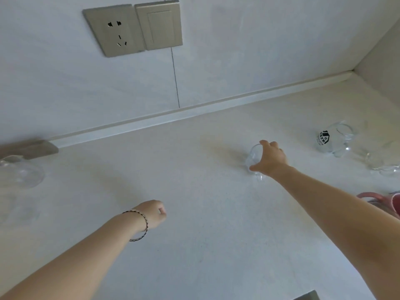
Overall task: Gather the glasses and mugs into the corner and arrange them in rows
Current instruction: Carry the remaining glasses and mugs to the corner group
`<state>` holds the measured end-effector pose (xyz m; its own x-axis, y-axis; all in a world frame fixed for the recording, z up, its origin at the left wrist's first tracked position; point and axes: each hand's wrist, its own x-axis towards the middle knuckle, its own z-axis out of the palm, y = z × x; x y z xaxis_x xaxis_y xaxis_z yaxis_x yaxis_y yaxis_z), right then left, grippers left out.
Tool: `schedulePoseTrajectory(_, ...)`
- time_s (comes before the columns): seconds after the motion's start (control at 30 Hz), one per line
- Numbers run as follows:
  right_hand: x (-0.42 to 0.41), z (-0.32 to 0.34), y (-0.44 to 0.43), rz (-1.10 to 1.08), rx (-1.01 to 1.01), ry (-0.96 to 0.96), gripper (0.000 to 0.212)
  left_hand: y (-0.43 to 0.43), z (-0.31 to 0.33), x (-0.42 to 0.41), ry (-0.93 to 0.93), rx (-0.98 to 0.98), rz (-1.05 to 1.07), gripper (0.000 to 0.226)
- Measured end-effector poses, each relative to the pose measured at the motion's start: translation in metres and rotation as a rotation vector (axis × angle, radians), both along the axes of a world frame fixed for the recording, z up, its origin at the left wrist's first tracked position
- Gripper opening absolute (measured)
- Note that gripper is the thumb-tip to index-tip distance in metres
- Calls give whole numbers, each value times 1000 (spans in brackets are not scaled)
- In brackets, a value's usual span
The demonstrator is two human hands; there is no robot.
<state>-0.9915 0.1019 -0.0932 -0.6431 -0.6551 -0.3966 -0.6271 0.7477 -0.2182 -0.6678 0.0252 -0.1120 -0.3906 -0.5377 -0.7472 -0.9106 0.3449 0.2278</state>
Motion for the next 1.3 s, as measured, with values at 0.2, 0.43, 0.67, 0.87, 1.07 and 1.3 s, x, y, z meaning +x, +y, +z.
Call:
schedulePoseTrajectory(0.2,99,13,-1,189,1,-52,92,3,5,82,5,34,97,13)
schedulePoseTrajectory(0.43,294,28,-20,506,12,-97,88,6,9,243,12,24,197,10)
schedulePoseTrajectory(0.67,494,33,-50,719,9,-148,86,8,18,429,-59,38,310,16)
schedulePoseTrajectory(0.87,626,28,-95,827,-32,-165,89,8,21,537,-75,18,422,11)
schedulePoseTrajectory(1.07,698,15,-137,846,-53,-108,89,4,21,585,-29,12,522,22)
schedulePoseTrajectory(1.3,720,-3,-140,819,-31,-105,91,3,15,599,2,32,488,22)
